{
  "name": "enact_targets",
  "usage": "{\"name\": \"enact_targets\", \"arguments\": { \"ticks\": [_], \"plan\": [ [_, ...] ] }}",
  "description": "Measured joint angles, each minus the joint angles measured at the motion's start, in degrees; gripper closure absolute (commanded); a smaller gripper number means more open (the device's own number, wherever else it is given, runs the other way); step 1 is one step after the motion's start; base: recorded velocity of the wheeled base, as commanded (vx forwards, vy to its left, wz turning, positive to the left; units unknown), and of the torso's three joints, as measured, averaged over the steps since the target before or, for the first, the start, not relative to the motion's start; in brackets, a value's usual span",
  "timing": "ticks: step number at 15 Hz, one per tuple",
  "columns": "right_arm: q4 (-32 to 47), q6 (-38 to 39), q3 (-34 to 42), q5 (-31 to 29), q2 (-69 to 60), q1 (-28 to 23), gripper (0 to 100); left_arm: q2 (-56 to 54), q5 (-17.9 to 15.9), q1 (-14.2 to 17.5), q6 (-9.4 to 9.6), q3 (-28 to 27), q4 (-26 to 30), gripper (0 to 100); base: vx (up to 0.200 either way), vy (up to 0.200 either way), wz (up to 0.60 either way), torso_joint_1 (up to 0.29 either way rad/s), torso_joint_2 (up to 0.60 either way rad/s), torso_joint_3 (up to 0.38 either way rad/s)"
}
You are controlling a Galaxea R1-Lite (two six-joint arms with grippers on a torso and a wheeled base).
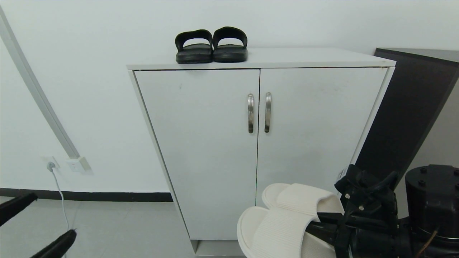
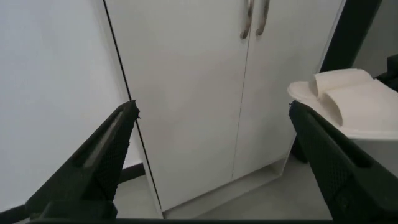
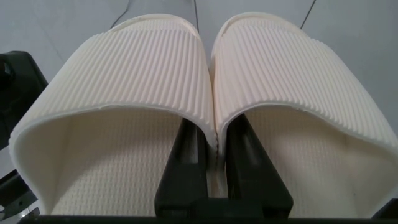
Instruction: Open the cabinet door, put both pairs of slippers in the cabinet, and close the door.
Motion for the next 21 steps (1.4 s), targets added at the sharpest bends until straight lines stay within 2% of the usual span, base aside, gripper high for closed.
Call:
{"name": "enact_targets", "arguments": {
  "ticks": [2,5,9,13,18,21],
  "plan": [
    [0.0,0.0,0.0,0.1,0.1,0.1,100,7.1,0.1,-4.0,-0.44,-1.8,-4.1,0,0.000,0.000,0.00,0.000,0.00,0.000],
    [0.0,0.0,0.0,0.1,0.2,0.1,100,17.5,0.3,-12.1,-1.19,-7.2,-7.2,0,0.000,0.000,0.00,0.000,0.00,0.000],
    [0.0,0.1,0.0,0.1,0.3,0.1,100,30.3,0.5,-20.0,-3.36,-16.5,-11.5,0,0.000,0.000,0.00,0.000,0.00,0.000],
    [-0.2,0.3,0.3,0.1,0.6,-0.3,100,40.7,1.9,-28.3,-3.91,-26.7,-12.1,0,0.000,0.000,0.00,0.000,0.00,0.000],
    [-0.4,0.2,1.1,0.2,0.9,-0.5,100,53.4,3.2,-35.0,-4.10,-41.1,-11.9,0,0.000,0.000,0.00,0.000,0.00,0.000],
    [-1.0,0.1,1.7,0.4,0.9,-0.4,100,61.1,4.0,-38.2,-4.57,-49.9,-9.3,0,0.000,0.000,0.00,0.000,0.00,0.000]
  ]
}}
